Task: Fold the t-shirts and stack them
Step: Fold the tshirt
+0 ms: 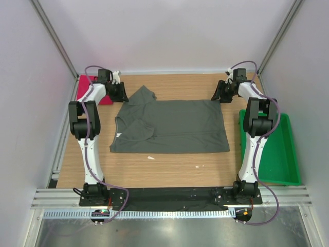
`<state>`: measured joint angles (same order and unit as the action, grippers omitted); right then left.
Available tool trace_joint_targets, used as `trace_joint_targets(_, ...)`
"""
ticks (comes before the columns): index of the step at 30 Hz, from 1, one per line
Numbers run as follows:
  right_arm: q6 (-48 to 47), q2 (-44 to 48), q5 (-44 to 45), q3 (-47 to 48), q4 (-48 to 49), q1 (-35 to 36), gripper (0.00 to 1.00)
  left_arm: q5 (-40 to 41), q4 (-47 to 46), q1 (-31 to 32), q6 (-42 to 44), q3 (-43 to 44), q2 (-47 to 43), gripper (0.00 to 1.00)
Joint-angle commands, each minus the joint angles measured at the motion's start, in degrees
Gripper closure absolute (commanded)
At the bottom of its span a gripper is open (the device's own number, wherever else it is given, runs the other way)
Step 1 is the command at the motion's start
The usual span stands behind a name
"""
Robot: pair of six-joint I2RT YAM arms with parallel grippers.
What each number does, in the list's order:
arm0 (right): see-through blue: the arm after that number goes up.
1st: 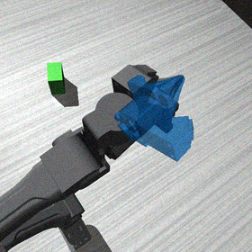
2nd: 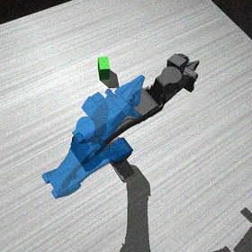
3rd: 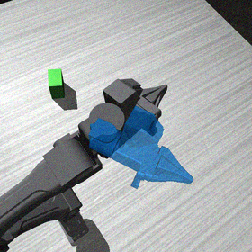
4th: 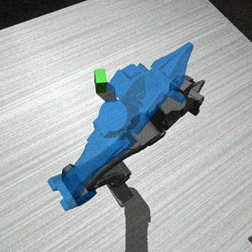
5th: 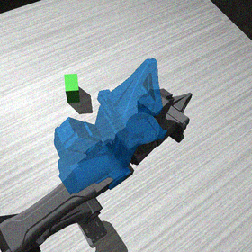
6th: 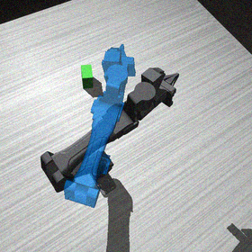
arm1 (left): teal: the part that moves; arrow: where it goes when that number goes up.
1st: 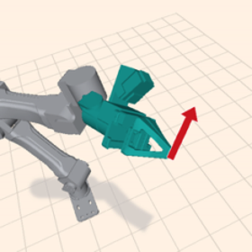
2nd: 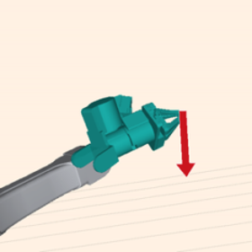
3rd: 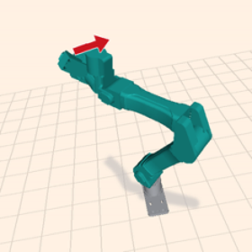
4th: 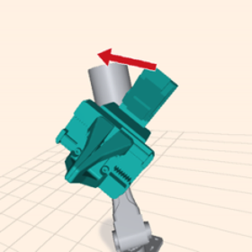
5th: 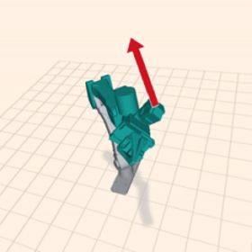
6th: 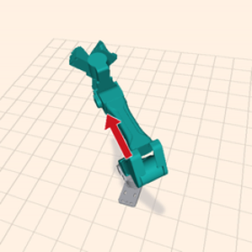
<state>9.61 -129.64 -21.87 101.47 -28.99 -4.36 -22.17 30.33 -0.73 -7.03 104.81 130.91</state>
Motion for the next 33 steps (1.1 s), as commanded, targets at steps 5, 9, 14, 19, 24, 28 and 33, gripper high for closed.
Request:
trace_joint_targets(5,-0.38,0.53,-1.6,0.83,-1.06,-0.12,0.48,-3.66,1.4,0.2,0.61,2.24,1.63,0.63)
trace_joint_targets(9,-0.2,-0.61,-1.51,2.23,-1.94,-0.12,0.5,-3.75,2.1,1.87,0.7,2.41,2.24,0.63)
trace_joint_targets(14,0.32,-1.31,-2.21,2.94,-2.38,-0.12,0.52,1.07,1.5,1.96,0.09,1.89,1.28,0.61)
trace_joint_targets(19,-0.38,-1.66,-2.21,3.12,-3.09,-0.12,0.52,3.89,-1.5,2.14,-1.14,0.39,-0.4,0.54)
trace_joint_targets(24,-0.38,-1.75,-2.13,3.12,-3.44,-0.12,0.53,5.3,-0.88,2.14,-1.76,2.23,0.48,0.52)
trace_joint_targets(28,-0.38,-1.84,-2.3,3.03,-3.44,-0.12,0.54,7.32,-1.14,2.14,-2.46,1.89,0.31,0.52)
trace_joint_targets(33,-0.11,-2.45,-2.65,3.12,-3.61,-0.12,0.56,7.76,-3.87,2.31,-3.17,0.48,-0.75,0.53)
